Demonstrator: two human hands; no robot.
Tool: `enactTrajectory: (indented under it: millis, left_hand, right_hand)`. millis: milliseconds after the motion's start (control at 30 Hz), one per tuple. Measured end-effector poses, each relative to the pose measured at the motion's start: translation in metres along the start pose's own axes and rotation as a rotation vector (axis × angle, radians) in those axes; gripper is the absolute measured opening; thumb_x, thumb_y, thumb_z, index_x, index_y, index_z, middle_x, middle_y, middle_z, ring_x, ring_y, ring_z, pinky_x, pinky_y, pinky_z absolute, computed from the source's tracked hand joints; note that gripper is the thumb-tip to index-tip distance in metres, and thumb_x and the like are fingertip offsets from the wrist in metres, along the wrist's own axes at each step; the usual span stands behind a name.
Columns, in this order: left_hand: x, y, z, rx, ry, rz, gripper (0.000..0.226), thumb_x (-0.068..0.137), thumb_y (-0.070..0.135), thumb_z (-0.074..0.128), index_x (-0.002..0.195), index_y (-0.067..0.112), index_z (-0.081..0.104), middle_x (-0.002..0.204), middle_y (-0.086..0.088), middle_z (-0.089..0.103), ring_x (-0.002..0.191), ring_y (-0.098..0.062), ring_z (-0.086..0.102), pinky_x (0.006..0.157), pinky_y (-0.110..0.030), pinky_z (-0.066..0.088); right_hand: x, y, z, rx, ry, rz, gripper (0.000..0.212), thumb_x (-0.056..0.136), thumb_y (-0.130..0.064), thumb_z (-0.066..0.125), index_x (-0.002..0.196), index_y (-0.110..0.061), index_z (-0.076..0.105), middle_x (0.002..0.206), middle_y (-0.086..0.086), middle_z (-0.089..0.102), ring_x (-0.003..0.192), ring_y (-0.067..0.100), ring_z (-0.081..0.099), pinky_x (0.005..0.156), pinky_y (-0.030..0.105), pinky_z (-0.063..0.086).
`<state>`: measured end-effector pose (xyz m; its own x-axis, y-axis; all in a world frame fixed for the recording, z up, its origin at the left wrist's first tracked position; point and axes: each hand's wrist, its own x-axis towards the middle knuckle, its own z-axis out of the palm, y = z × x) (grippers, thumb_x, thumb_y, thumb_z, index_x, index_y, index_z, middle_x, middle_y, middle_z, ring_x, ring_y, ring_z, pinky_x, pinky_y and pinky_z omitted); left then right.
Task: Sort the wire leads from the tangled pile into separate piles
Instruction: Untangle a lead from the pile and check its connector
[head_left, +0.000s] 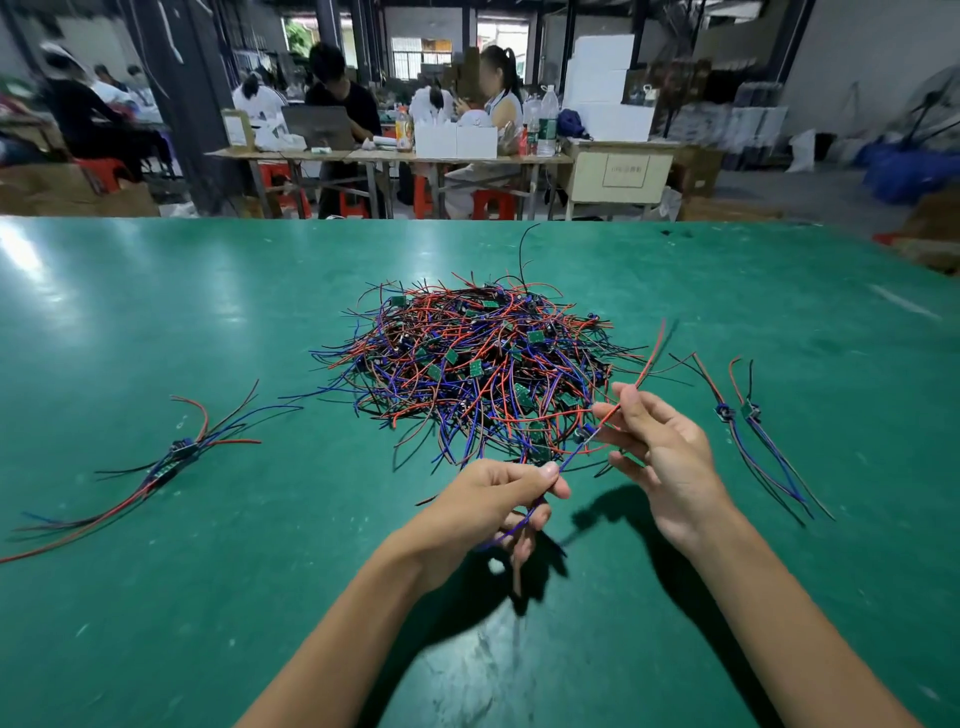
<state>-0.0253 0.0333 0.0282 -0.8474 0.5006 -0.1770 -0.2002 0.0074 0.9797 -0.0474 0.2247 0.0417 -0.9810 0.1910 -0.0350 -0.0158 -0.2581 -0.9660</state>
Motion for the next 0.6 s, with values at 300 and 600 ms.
enactTrajectory:
  millis: [300, 600]
  left_hand:
    - [-0.001, 0.004, -0.017, 0.143, 0.152, 0.060, 0.032, 0.098, 0.040, 0.060, 0.095, 0.014, 0.078, 0.057, 0.006, 0.047, 0.042, -0.013, 0.040, 0.045, -0.022, 0.033]
    - [-0.010, 0.009, -0.025, 0.224, 0.039, 0.070, 0.030, 0.090, 0.042, 0.070, 0.086, 0.014, 0.080, 0.068, 0.003, 0.064, 0.050, -0.009, 0.049, 0.051, -0.019, 0.039]
  right_hand:
    - [0.006, -0.003, -0.009, -0.019, 0.068, -0.043, 0.014, 0.102, -0.030, 0.056, 0.103, -0.016, 0.056, 0.090, 0.007, 0.079, 0.068, 0.027, 0.076, 0.051, 0.024, 0.058]
    - [0.021, -0.014, -0.016, 0.129, 0.268, -0.139, 0.019, 0.108, -0.023, 0.045, 0.094, -0.018, 0.057, 0.061, -0.001, 0.063, 0.057, 0.024, 0.073, 0.045, 0.032, 0.057]
